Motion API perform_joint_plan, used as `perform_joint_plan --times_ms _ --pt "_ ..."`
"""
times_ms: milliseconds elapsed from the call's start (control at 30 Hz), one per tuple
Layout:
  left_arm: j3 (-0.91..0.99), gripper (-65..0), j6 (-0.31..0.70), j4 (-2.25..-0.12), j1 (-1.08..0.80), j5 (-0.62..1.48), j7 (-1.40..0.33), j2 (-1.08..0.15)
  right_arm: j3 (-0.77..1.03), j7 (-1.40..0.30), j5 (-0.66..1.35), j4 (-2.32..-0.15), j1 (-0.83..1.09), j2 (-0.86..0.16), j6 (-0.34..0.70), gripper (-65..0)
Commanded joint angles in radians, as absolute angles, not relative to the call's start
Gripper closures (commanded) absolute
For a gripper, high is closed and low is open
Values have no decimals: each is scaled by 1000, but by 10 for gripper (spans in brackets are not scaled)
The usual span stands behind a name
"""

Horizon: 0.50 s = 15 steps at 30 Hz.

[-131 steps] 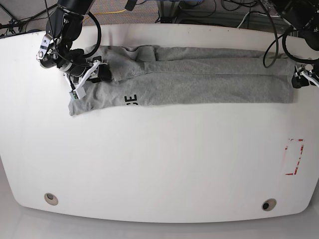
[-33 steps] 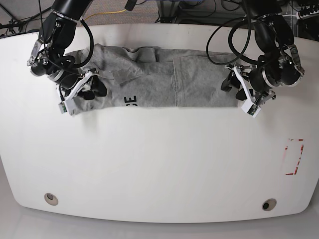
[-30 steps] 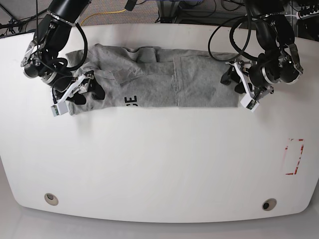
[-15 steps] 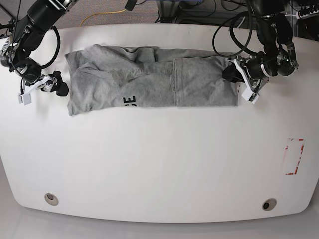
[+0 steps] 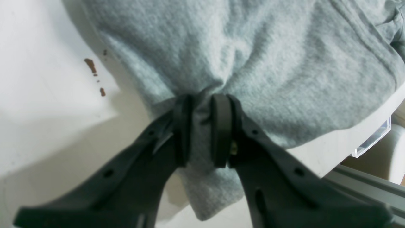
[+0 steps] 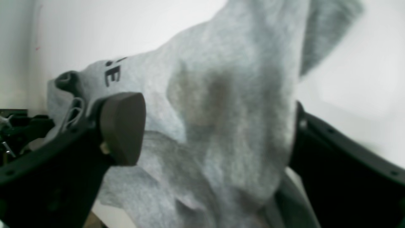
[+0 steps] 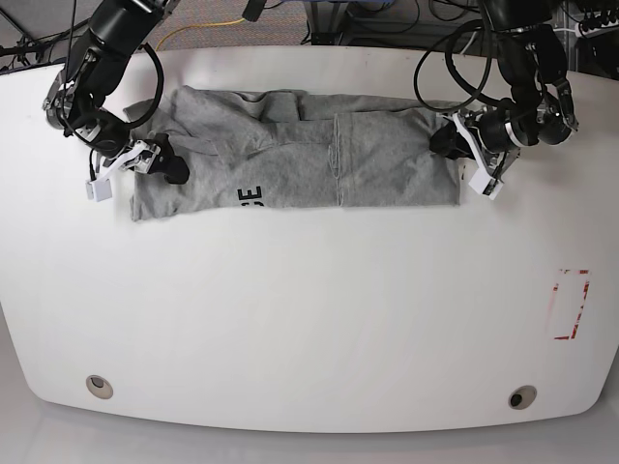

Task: Fold the T-shirt properly
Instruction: 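Fold the strip's end with the right gripper over toward the left gripper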

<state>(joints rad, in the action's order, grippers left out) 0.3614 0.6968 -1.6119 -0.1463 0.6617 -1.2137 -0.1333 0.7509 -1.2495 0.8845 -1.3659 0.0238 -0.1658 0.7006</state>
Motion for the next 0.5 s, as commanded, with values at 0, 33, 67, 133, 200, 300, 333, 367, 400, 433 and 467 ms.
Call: perform_joint_plan --times_ms 0,33,67,133,200,300,333,367,400,433,467 --pt "354 -100 698 -1620 -139 650 -1231 -136 753 -1267 862 -1376 22 -179 698 -426" --pt "354 -100 698 -1621 -139 650 -1231 -136 753 -1267 862 -1376 22 -179 698 -384" --pt "352 -100 698 -1621 -139 650 -1231 -134 753 -1267 862 -1376 22 -179 698 -317" --pt "338 -100 698 -1621 -137 650 -1231 -124 753 -1265 863 -1376 21 -183 698 -162" --pt "325 -100 698 -1620 -134 650 -1230 -120 753 -1264 863 -1377 8 -188 698 -59" --pt "285 -101 698 -1607 -108 651 -1230 -105 753 -1265 865 -1379 4 -222 698 0" --pt "274 -101 698 -1595 -105 651 -1228 -91 753 -1267 866 -1388 5 -229 698 0" --pt "263 -101 698 -1578 -104 650 -1228 -77 756 -1270 866 -1411 5 -234 698 0" --pt "252 -101 698 -1563 -102 650 -1228 -68 756 -1271 866 -1437 8 -237 698 0" --pt "242 -101 698 -1546 -91 650 -1228 -59 756 -1274 865 -1472 13 -239 698 0" --pt "228 -101 698 -1527 -68 650 -1228 -48 756 -1274 866 -1511 25 -240 698 0"
